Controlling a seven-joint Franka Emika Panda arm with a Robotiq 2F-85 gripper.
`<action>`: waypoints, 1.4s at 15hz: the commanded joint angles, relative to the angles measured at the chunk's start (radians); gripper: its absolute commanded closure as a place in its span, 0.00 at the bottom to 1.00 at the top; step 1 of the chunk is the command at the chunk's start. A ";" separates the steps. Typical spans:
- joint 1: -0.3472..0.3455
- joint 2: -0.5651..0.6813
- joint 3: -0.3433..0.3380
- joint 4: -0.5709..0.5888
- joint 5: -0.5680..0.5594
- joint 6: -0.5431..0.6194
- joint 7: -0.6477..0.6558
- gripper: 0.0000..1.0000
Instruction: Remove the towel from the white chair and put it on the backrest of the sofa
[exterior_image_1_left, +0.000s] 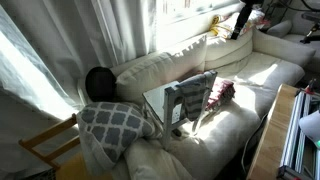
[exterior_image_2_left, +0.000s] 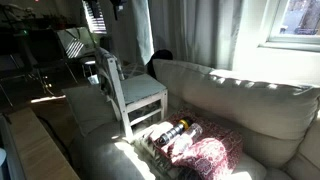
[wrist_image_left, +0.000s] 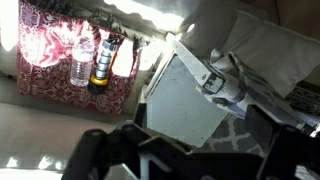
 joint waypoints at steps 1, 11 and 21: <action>-0.010 0.001 0.010 0.002 0.005 -0.003 -0.004 0.00; 0.148 0.076 0.061 0.001 0.069 0.044 -0.236 0.00; 0.233 0.326 0.142 0.079 0.167 0.175 -0.556 0.00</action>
